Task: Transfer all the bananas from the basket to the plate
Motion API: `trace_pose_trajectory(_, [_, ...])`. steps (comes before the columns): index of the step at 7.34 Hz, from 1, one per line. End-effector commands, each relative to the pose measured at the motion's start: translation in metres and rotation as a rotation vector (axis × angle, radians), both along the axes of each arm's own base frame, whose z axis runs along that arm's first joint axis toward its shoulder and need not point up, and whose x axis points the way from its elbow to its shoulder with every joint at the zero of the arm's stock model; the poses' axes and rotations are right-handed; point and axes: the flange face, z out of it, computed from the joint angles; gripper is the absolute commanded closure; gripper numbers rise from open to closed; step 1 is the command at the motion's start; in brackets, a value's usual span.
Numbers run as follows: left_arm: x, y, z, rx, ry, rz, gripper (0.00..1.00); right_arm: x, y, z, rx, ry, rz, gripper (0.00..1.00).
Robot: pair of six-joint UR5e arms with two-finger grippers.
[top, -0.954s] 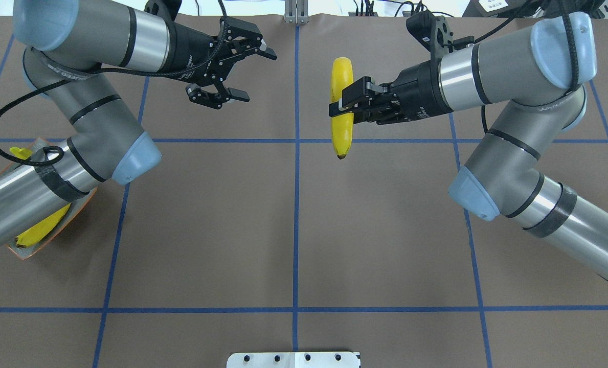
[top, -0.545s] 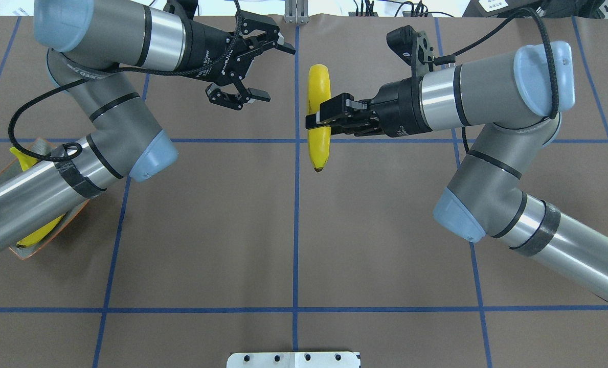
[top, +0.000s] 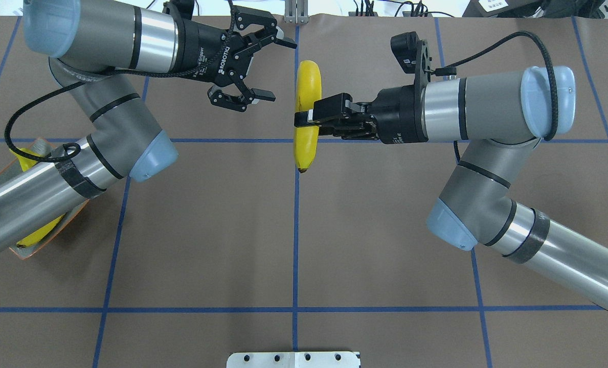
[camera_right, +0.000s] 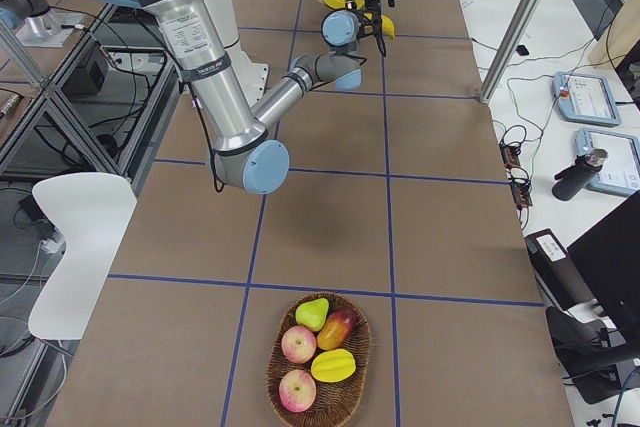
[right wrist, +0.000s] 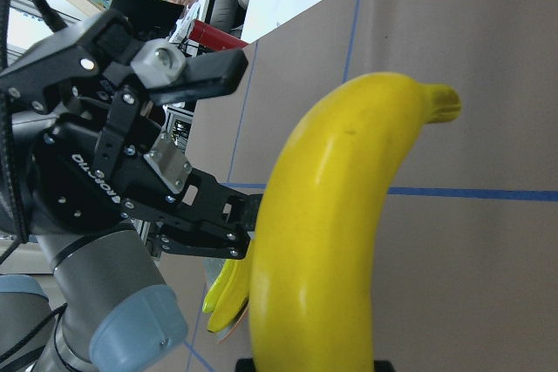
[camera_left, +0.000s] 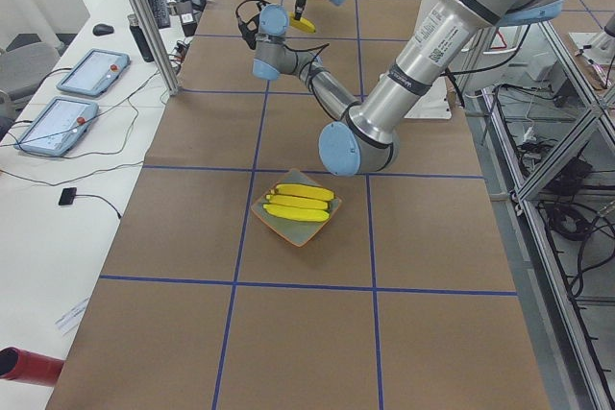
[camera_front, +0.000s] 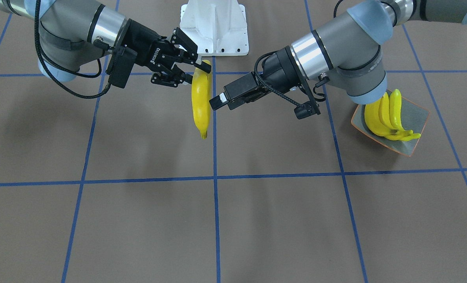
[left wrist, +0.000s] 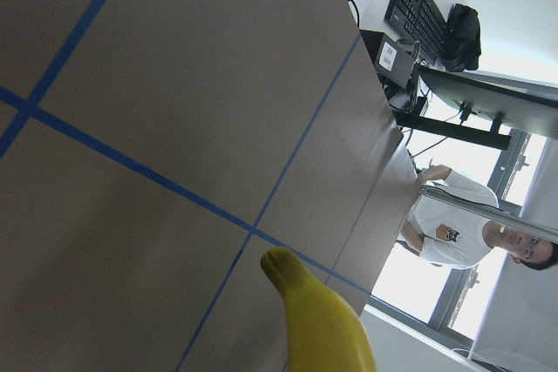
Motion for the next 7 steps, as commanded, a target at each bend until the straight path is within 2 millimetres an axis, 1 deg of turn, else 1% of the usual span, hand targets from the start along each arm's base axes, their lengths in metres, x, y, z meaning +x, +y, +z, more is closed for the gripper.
trace_pose_trajectory(1, [-0.004, 0.003, -0.003, -0.012, 0.077, -0.033, 0.00, 0.000, 0.004, 0.003, -0.058, -0.072, -0.036, 1.00])
trace_pose_trajectory(2, [-0.002, 0.003, 0.001, -0.002, 0.087, -0.039, 0.00, 0.000, 0.006, 0.000, -0.070, -0.090, -0.048, 1.00])
trace_pose_trajectory(3, [0.008, 0.003, 0.010, 0.014, 0.103, -0.040, 0.00, -0.002, 0.008, -0.002, -0.068, -0.093, -0.055, 1.00])
trace_pose_trajectory(4, [0.013, 0.003, 0.015, 0.018, 0.106, -0.034, 0.00, -0.001, 0.009, -0.004, -0.066, -0.106, -0.057, 1.00])
trace_pose_trajectory(5, [0.014, 0.004, 0.011, 0.023, 0.112, -0.033, 0.00, -0.002, 0.008, -0.002, -0.072, -0.102, -0.057, 1.00])
trace_pose_trajectory(6, [0.021, 0.010, 0.010, 0.023, 0.114, -0.018, 0.00, -0.002, 0.007, -0.003, -0.069, -0.105, -0.055, 1.00])
trace_pose_trajectory(7, [0.023, 0.012, 0.007, 0.027, 0.118, -0.014, 0.00, -0.004, 0.006, -0.002, -0.072, -0.101, -0.055, 1.00])
